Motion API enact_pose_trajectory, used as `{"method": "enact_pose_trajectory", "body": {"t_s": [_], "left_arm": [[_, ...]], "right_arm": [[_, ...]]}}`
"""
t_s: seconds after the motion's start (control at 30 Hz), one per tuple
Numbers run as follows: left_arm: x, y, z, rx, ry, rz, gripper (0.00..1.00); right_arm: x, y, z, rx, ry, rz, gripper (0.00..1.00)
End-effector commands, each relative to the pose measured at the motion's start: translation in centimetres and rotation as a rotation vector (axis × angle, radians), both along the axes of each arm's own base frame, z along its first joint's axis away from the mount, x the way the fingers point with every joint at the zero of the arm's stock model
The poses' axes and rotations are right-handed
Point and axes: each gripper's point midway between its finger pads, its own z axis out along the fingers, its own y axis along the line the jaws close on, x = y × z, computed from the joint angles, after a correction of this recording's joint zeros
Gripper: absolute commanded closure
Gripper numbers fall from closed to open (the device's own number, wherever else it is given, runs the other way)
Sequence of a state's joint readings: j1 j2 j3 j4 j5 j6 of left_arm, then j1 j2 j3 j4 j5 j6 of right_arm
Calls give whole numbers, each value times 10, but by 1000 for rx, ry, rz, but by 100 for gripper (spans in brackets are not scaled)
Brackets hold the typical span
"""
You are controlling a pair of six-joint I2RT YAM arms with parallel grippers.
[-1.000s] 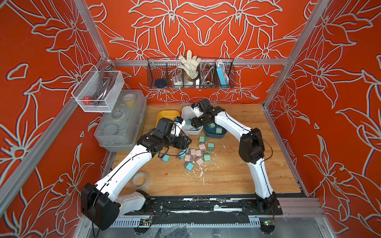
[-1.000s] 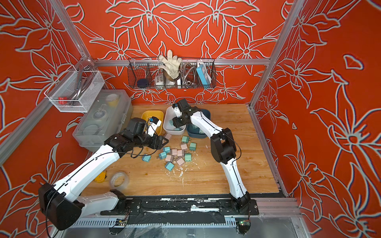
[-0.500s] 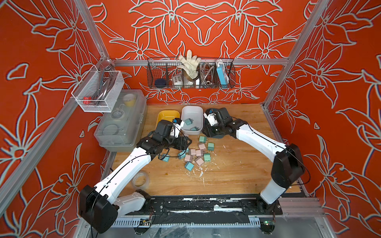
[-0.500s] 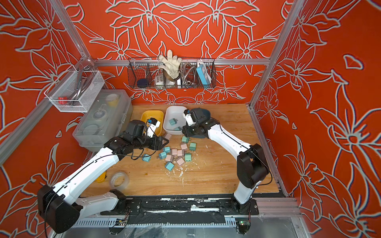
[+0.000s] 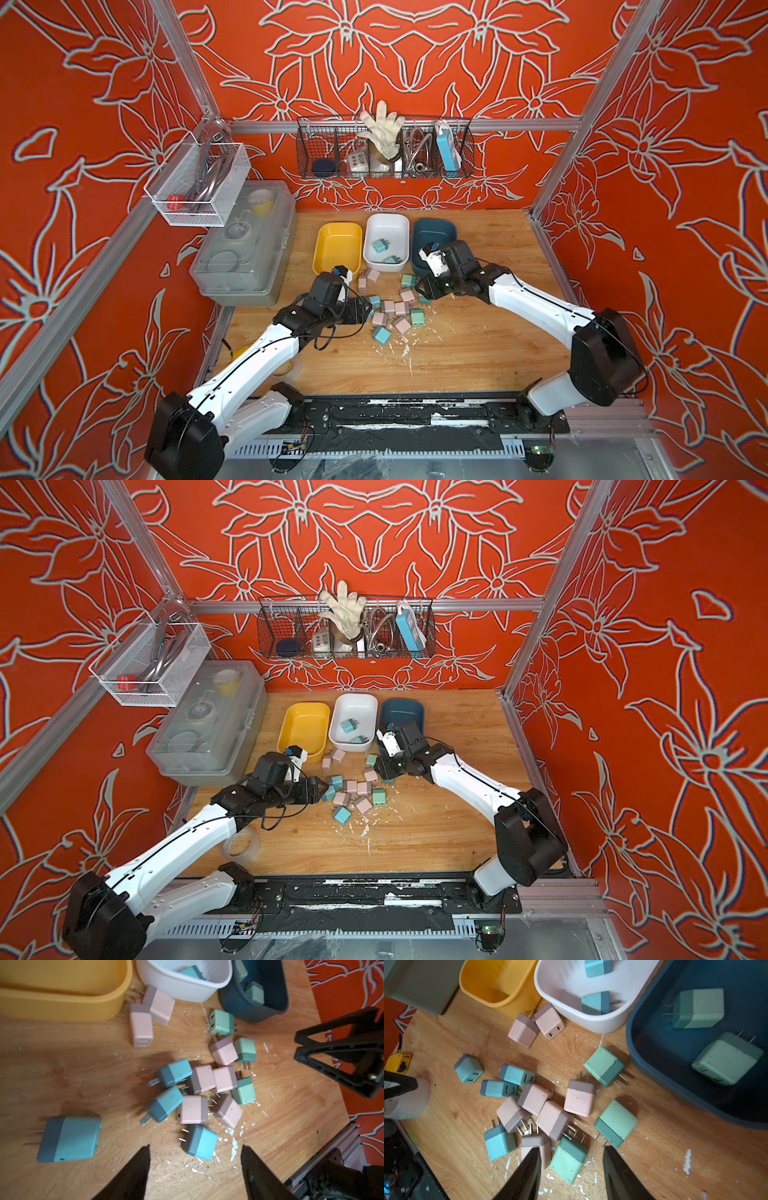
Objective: Place the plugs by color into the storage box
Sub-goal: Pick up the plug from the center of the board.
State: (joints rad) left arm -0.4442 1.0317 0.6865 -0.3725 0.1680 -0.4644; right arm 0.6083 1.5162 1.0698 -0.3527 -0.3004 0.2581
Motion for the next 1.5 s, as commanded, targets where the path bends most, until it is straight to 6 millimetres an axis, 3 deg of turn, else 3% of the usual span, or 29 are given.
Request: {"method": "enact_pose_trajectory", "body": {"t_s": [0.0, 0.37, 0.7, 1.03, 1.47], "left_arm": [[14, 2, -2, -27, -21, 85, 30], [40, -4, -51, 59, 82, 113, 28], [45, -17, -85, 91, 172, 65, 33], [45, -23, -99, 142, 190, 26, 44], [37, -16, -96, 196, 176, 18, 69]], "right_arm": [[-8, 7, 1, 41, 9, 26, 47], [-17, 1, -7, 24, 4, 48, 46], [-19, -6, -13, -5, -7, 46, 46], [-18, -9, -16, -27, -14, 37, 46], [-16, -11, -18, -41, -20, 26, 45]]}}
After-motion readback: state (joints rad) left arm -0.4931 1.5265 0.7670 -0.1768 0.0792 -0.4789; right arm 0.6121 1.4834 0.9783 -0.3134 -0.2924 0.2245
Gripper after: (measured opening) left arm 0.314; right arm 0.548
